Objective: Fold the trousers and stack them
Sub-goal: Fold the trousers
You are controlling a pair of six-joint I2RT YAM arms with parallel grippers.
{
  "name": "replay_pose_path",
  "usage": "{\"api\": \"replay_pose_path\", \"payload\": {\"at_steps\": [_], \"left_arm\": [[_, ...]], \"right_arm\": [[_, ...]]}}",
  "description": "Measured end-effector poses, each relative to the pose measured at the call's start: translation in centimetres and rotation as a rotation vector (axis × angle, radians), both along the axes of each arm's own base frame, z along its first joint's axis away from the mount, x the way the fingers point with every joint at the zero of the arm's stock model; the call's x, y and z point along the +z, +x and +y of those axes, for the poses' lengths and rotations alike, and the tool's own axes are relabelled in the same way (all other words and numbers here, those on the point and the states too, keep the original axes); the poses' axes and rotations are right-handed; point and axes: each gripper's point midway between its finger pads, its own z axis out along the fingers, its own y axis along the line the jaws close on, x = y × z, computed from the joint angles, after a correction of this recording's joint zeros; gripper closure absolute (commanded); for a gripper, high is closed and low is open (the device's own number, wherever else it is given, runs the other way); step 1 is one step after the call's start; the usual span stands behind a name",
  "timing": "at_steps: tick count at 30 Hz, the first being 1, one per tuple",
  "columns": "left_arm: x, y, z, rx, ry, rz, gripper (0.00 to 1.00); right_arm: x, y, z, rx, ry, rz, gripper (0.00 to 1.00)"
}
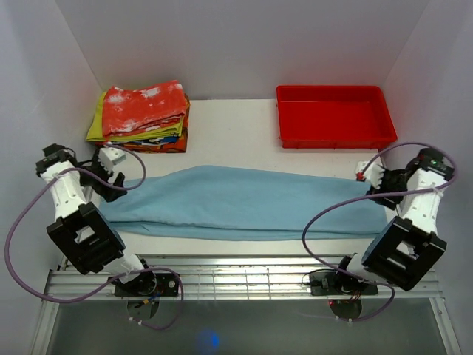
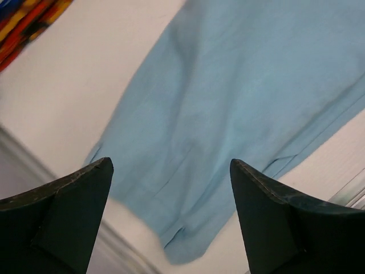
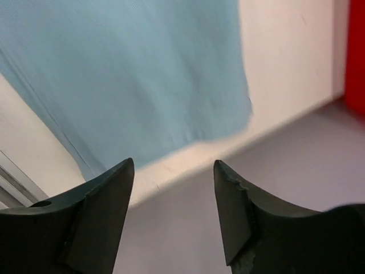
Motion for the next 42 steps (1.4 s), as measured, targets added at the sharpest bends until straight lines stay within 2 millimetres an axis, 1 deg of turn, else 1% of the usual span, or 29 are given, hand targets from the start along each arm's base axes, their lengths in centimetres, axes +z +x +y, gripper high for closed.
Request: {"api": "replay_pose_path", "payload": {"at_steps": [1, 3, 5, 8, 10, 11, 13, 16, 22, 25, 28, 31, 34, 38, 42], "left_arm": [[-0.7, -0.2, -2.0, -0.038, -0.019, 0.021, 0.07], [-2.2, -1.5, -5.1, -0.090, -0.054, 0.078, 0.07], [-3.2, -2.8, -6.5, -0.093, -0.080, 0.124, 0.10], [-4.3, -3.8, -6.7, -0.075, -0.092, 0.169, 0.14], [-5.0, -4.4, -7.0, -0.080, -0.099, 0.184, 0.16], [-5.5, -4.9, -7.3, -0.088, -0.104, 0.193, 0.18], [-6.3, -6.0, -8.4, -0.121, -0.108, 0.209, 0.21], [-7.0, -7.3, -10.1, -0.195, -0.103, 0.206, 0.23], [-7.8, -8.0, -12.9, -0.341, -0.074, 0.155, 0.27], [-8.7, -8.2, -14.4, -0.407, -0.053, 0.141, 0.27], [-9.8, -8.3, -15.0, -0.445, -0.024, 0.145, 0.27], [-10.5, -8.1, -14.9, -0.456, 0.006, 0.142, 0.27], [-10.9, -7.9, -14.9, -0.463, 0.029, 0.140, 0.27], [-11.1, -7.5, -14.8, -0.469, 0.056, 0.129, 0.28], [-11.5, -7.5, -14.7, -0.472, 0.070, 0.129, 0.29]], "right_arm": [[-1.0, -0.5, 2.4, 0.041, 0.019, 0.026, 0.39], [-2.8, -1.4, 6.5, 0.113, 0.059, 0.071, 0.41], [-4.5, -2.4, 10.0, 0.167, 0.086, 0.125, 0.43], [-6.1, -3.4, 14.5, 0.241, 0.113, 0.171, 0.47], [-6.5, -3.7, 17.0, 0.279, 0.128, 0.190, 0.52], [-6.7, -3.8, 18.1, 0.290, 0.135, 0.197, 0.53], [-6.8, -3.9, 20.4, 0.318, 0.151, 0.211, 0.55], [-7.2, -4.3, 23.8, 0.356, 0.176, 0.237, 0.56], [-7.7, -5.4, 30.1, 0.442, 0.191, 0.243, 0.57], [-8.6, -5.8, 32.3, 0.466, 0.181, 0.247, 0.57], [-9.8, -6.5, 33.2, 0.468, 0.158, 0.262, 0.56], [-10.6, -6.8, 33.6, 0.464, 0.137, 0.272, 0.56], [-11.2, -6.6, 33.9, 0.458, 0.124, 0.270, 0.57], [-11.8, -6.5, 34.2, 0.456, 0.114, 0.263, 0.61], [-12.0, -6.8, 34.4, 0.461, 0.113, 0.269, 0.60]]}}
